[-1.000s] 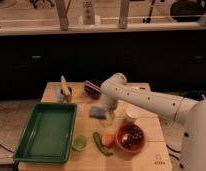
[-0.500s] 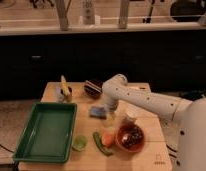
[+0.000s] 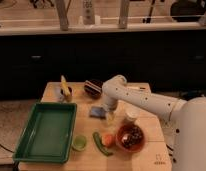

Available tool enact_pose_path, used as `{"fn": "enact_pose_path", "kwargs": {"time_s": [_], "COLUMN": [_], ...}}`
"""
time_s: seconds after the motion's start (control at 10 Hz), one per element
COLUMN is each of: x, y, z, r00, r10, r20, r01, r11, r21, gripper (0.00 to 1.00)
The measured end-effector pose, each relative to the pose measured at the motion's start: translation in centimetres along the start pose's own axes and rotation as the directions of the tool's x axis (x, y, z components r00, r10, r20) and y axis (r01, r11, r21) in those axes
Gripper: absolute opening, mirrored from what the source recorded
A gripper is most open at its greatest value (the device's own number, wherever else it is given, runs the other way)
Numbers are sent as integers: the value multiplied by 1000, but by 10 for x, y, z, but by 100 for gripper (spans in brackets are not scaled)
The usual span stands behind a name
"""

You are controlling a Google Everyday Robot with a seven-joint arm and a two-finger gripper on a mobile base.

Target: Wipe tray with sponge

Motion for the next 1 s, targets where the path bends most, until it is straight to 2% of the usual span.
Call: {"fn": "enact_pose_path", "kwargs": {"time_s": [1.0], "x": [-3], "y": [-2], "z": [16], "r00": [1000], "r10": [-6], "r20": [19], "r01": [7], "r11": [1000], "r21": [-26], "gripper": [80]}}
